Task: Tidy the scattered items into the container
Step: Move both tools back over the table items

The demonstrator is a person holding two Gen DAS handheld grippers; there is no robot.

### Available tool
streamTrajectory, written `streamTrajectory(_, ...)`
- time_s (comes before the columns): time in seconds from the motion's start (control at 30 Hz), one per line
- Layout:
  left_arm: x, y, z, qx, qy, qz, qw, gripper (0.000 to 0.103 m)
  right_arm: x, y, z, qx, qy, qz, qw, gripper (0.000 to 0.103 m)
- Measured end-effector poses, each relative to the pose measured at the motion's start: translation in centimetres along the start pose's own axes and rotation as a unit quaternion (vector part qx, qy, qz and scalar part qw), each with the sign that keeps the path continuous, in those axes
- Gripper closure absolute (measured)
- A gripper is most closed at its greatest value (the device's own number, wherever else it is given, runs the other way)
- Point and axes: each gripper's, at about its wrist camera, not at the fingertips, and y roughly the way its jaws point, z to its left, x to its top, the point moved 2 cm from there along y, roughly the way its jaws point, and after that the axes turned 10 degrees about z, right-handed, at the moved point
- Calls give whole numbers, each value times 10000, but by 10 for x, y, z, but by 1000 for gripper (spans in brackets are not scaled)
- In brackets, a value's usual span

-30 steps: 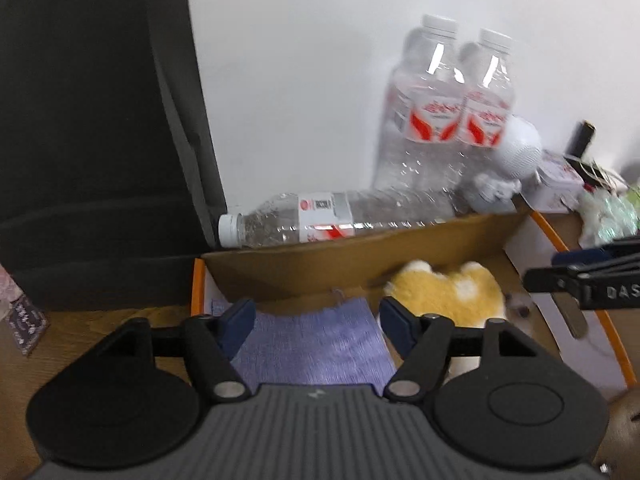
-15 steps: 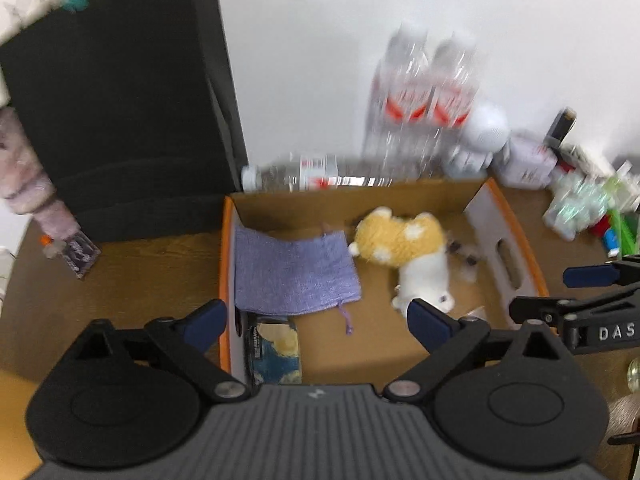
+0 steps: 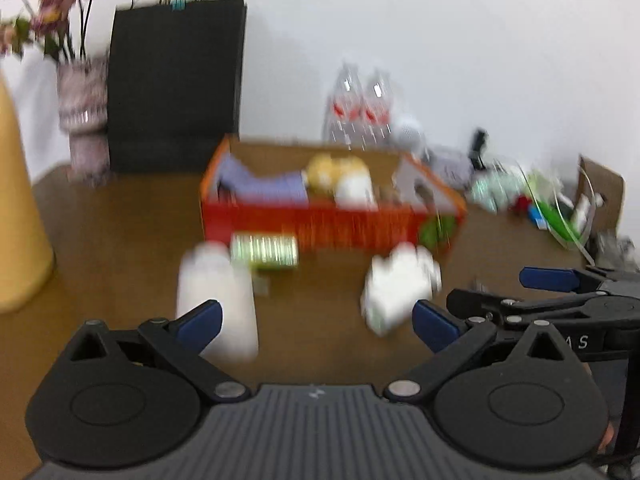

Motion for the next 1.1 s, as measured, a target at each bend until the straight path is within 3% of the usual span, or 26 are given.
streamTrajectory(0.13,-39,14,8,193,-70,411,9989,0,-41,8,5,-89,84,460,9989,0)
streamTrajectory(0.27,-49,19,11,174,-249,541,9981,0,-59,3,13,-285,-107,265,9992,0)
streamTrajectory(0.43,-65,24,-3,601,99,521,9968,0,-72,9,13,-396,-228,372,9983,0)
streamTrajectory(1.1,-69,25,-1,647,169,427,9969,0,-74,12,10,-439,-165,434,9980,0)
